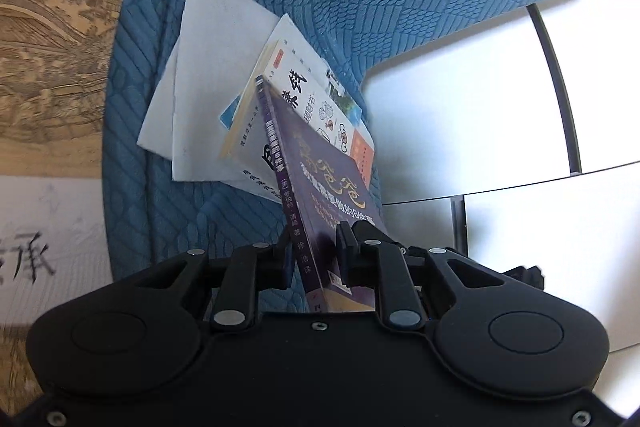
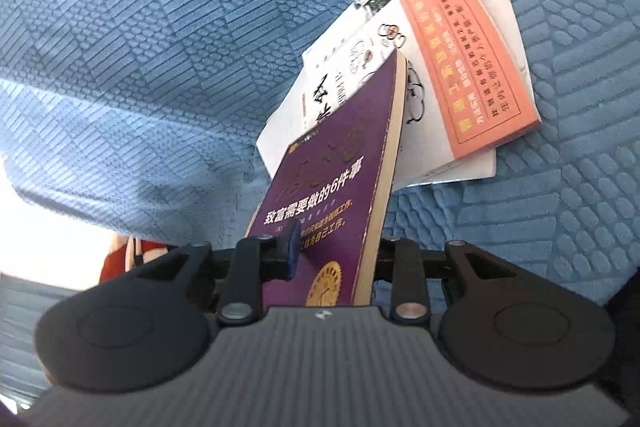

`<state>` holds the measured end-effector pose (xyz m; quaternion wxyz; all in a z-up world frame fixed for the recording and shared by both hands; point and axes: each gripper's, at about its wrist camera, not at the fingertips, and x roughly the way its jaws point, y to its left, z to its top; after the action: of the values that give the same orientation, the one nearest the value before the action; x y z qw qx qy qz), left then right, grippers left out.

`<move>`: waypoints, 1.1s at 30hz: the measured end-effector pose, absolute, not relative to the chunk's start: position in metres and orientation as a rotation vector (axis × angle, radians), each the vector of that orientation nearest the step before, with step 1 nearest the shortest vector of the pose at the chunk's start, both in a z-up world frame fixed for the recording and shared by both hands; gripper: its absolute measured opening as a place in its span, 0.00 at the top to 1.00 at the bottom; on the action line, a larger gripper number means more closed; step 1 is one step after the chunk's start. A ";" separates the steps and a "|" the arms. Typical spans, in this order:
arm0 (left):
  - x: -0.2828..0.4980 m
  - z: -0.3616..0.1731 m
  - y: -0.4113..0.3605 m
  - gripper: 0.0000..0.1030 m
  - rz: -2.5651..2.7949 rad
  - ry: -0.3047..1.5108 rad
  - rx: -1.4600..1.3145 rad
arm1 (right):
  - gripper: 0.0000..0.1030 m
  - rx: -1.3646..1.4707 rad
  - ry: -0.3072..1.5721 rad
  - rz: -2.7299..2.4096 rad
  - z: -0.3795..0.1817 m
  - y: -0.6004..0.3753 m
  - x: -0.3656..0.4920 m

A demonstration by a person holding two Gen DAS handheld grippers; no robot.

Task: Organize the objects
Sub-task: 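Open the left tool off the purple paperback while the right tool holds it, then carry the purple paperback with the right tool onto the tan paperback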

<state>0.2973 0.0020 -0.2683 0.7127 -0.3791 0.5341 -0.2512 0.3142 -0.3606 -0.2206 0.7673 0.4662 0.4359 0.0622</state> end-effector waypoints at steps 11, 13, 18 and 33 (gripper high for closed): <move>0.251 -0.219 0.024 0.80 -0.482 1.104 -0.862 | 0.71 0.898 0.979 0.236 -0.183 -0.339 0.311; 0.245 -0.208 0.030 0.80 -0.464 1.092 -0.876 | 0.71 0.876 0.987 0.255 -0.172 -0.331 0.311; 0.230 -0.172 0.046 0.80 -0.425 1.061 -0.886 | 0.70 0.851 1.002 0.311 -0.147 -0.313 0.310; 0.209 -0.095 0.109 0.79 -0.362 0.970 -0.906 | 0.70 0.760 0.999 0.444 -0.085 -0.248 0.319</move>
<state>0.2085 0.1087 -0.0953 0.7727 -0.4179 0.4476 -0.1672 0.3187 -0.2479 -0.0849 0.7863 0.3526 0.4636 0.2061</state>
